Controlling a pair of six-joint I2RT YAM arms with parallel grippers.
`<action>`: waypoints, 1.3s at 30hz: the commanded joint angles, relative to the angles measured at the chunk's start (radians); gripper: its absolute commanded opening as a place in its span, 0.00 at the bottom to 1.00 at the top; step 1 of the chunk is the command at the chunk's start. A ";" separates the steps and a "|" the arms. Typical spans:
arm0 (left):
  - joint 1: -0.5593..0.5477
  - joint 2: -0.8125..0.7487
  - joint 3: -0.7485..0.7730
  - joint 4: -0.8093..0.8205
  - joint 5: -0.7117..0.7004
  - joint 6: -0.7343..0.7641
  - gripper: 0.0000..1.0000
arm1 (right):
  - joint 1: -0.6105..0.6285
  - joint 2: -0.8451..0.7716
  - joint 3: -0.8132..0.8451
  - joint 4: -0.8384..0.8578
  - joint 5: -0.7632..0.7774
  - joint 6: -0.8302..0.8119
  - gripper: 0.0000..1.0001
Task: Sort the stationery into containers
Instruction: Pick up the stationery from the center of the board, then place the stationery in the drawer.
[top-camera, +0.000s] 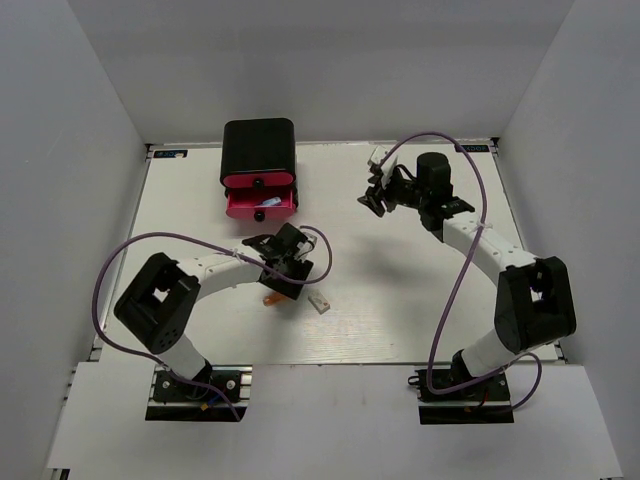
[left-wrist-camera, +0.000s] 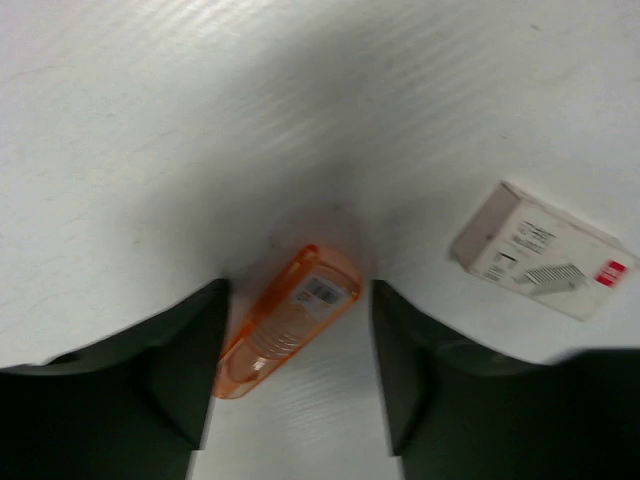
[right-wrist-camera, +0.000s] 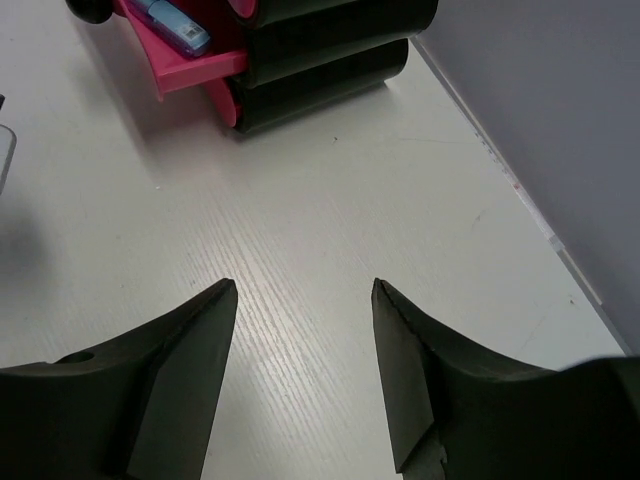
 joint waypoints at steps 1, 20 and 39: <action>-0.006 0.017 0.002 -0.035 -0.099 -0.044 0.64 | -0.015 -0.058 -0.027 0.019 -0.043 0.022 0.62; 0.107 -0.234 0.182 0.183 -0.193 -0.708 0.00 | -0.029 -0.153 -0.200 0.016 -0.102 -0.027 0.90; 0.248 -0.334 0.036 0.511 -0.701 -1.296 0.00 | -0.032 -0.184 -0.240 -0.041 -0.203 -0.050 0.00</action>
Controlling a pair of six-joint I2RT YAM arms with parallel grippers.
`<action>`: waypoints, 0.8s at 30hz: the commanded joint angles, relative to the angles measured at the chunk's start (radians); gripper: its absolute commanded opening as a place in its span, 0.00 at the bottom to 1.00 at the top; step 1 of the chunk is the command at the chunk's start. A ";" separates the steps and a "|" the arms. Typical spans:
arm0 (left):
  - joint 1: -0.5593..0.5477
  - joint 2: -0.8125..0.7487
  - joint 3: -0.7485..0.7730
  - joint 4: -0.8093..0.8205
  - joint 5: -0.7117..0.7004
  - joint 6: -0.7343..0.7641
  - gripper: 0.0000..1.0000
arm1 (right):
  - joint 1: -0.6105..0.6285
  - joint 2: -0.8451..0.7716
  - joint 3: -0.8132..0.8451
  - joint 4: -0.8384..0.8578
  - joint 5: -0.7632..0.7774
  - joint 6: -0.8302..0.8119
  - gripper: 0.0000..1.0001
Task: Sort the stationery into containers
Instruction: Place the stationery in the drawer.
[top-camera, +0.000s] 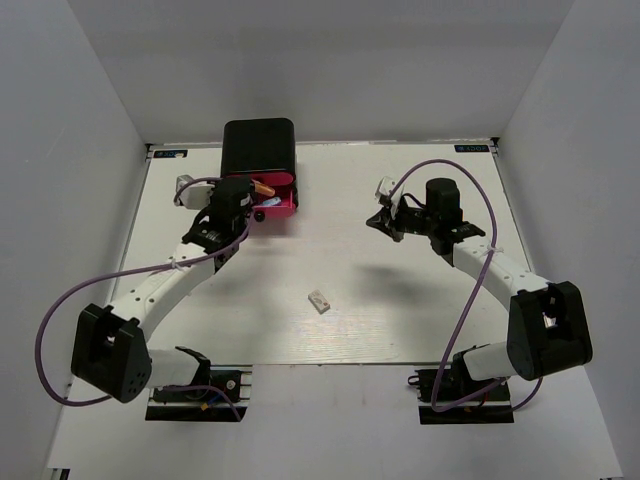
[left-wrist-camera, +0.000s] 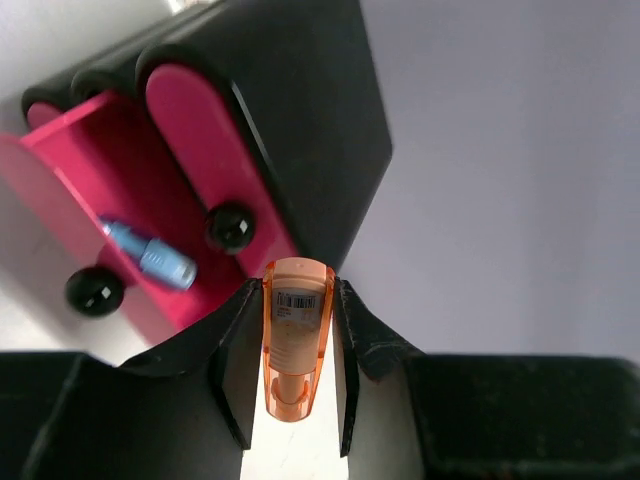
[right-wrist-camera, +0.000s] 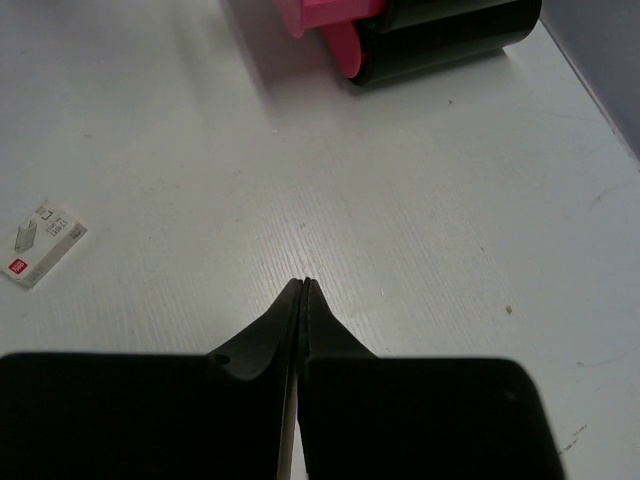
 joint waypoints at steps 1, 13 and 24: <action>0.021 0.017 -0.011 0.097 -0.094 -0.060 0.00 | -0.004 -0.019 -0.010 -0.006 -0.034 -0.018 0.00; 0.062 0.109 -0.057 0.197 -0.094 -0.051 0.00 | -0.015 -0.025 -0.011 -0.014 -0.042 -0.009 0.00; 0.071 0.209 -0.066 0.274 -0.042 -0.017 0.00 | -0.023 -0.020 -0.004 -0.017 -0.048 -0.005 0.00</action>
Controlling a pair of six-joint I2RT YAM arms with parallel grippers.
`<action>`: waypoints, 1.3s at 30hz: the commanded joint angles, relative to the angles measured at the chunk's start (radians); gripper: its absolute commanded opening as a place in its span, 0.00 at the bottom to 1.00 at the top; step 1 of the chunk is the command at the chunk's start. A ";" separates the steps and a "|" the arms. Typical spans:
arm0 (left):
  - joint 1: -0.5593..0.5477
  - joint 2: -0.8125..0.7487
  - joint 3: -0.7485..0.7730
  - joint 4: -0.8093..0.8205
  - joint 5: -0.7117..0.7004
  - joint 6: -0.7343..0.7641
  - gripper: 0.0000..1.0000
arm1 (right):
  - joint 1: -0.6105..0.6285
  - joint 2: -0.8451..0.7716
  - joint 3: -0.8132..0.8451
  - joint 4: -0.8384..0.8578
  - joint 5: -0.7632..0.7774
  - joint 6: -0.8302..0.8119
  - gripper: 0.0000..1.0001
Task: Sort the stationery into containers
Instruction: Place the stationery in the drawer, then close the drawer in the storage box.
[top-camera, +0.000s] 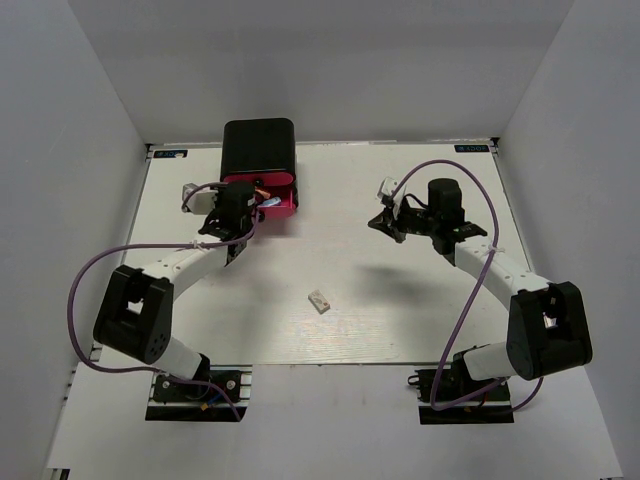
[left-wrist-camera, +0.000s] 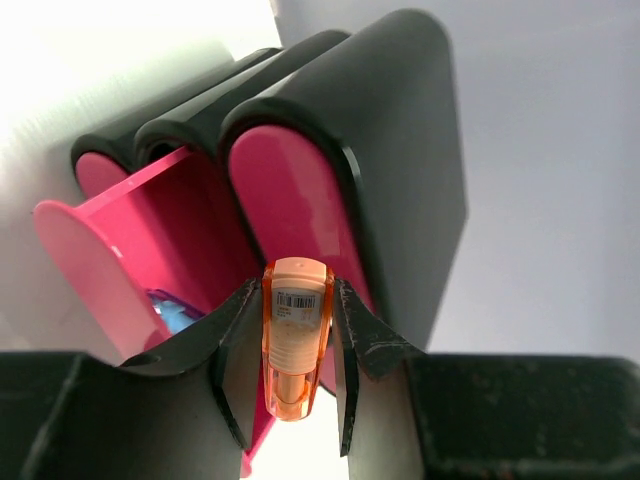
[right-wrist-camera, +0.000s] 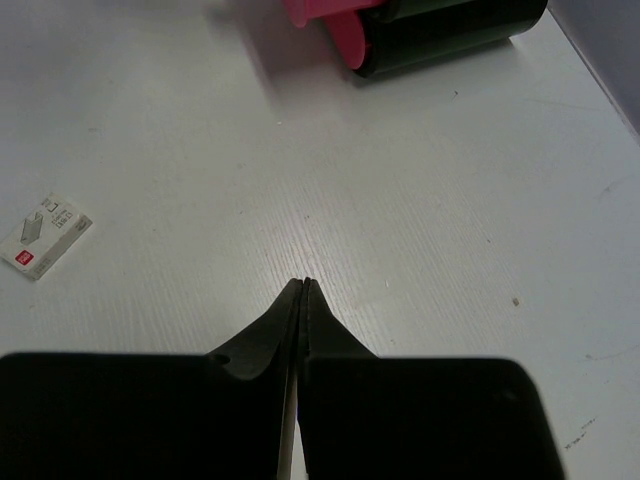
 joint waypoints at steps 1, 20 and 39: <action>0.004 0.009 -0.002 0.029 0.015 0.018 0.00 | -0.007 -0.019 -0.006 0.004 -0.023 0.007 0.00; 0.004 -0.011 0.018 0.052 0.053 0.115 0.75 | -0.019 -0.020 -0.011 -0.002 -0.041 0.007 0.11; 0.004 -0.270 -0.201 -0.257 0.385 0.152 0.00 | -0.024 -0.014 -0.023 0.001 -0.022 0.016 0.16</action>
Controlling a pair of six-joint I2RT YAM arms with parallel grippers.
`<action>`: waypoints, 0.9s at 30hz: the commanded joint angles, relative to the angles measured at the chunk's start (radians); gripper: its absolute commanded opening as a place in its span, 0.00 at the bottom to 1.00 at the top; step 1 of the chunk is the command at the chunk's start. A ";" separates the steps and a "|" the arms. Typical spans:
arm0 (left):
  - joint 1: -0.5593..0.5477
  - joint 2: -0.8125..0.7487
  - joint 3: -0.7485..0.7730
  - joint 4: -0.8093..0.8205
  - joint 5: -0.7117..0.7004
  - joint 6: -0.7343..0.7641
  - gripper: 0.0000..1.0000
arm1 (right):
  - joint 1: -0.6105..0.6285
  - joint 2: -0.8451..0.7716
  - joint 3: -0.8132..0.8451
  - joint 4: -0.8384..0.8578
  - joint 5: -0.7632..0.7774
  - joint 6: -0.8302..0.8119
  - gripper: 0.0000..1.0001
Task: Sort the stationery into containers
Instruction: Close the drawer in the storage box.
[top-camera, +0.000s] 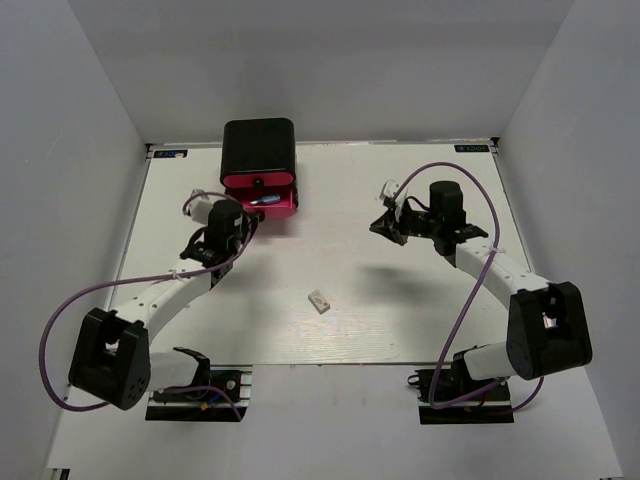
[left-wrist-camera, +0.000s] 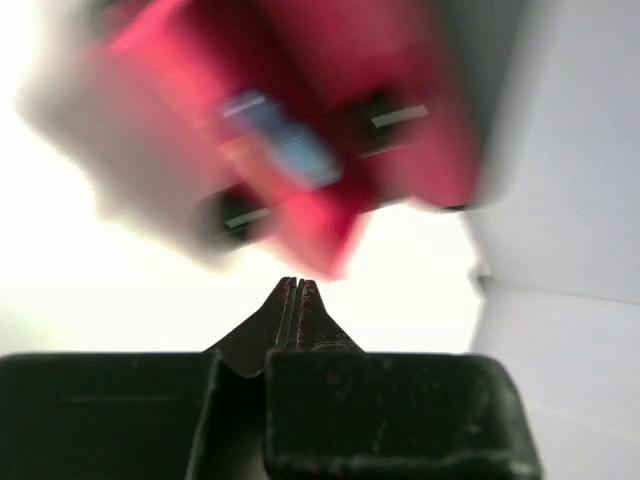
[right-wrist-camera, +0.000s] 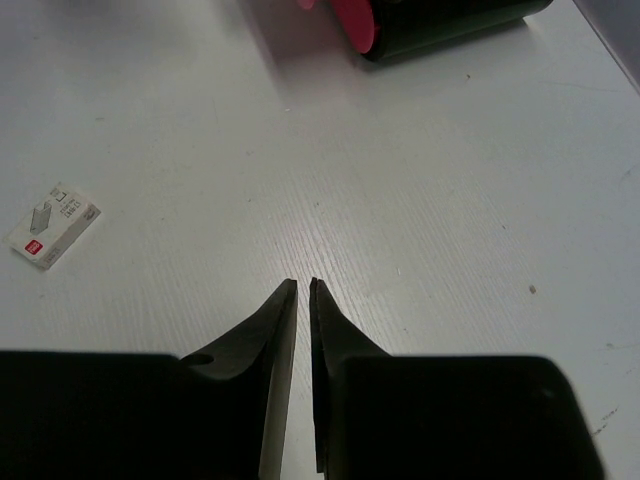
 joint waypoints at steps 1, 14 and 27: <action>0.002 -0.040 -0.081 -0.117 0.026 -0.103 0.00 | -0.009 -0.017 0.000 0.005 -0.005 0.010 0.16; 0.066 0.164 -0.040 -0.097 0.024 -0.141 0.00 | -0.003 -0.015 -0.002 0.003 0.004 0.012 0.18; 0.123 0.308 0.095 -0.034 0.058 -0.150 0.02 | -0.009 -0.017 -0.013 0.005 0.013 0.004 0.18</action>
